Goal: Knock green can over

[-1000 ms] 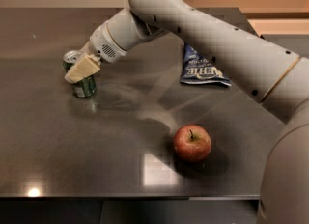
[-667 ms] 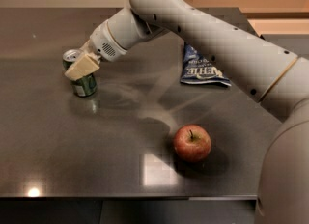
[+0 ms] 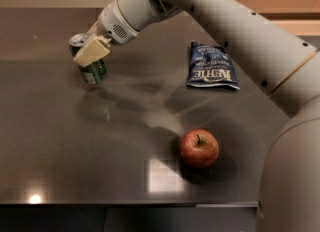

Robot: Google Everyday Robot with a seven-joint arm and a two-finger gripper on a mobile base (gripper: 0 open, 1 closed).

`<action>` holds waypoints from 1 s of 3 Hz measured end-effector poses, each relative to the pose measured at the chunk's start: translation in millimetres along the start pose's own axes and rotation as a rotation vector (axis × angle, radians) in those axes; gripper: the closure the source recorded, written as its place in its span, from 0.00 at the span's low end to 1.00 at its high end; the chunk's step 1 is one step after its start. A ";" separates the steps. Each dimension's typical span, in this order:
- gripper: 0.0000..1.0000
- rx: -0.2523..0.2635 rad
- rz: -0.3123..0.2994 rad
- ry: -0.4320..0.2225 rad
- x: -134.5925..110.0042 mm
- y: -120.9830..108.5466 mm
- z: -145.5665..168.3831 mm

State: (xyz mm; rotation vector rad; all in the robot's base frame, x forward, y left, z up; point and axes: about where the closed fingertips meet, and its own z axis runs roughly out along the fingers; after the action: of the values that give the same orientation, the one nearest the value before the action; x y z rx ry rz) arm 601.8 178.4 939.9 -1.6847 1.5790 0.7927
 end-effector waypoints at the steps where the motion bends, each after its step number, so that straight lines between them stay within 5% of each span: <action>1: 1.00 0.008 -0.034 0.023 -7.7 -6.4 -22.4; 3: 1.00 0.057 -0.064 0.254 17.4 -26.2 -84.9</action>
Offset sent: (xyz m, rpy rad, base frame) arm 0.0353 -0.1082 0.0524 -0.3025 -0.1139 -0.0434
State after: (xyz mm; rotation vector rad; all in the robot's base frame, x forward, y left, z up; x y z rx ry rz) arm 627.4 99.8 976.9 -1.8409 1.6892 0.5124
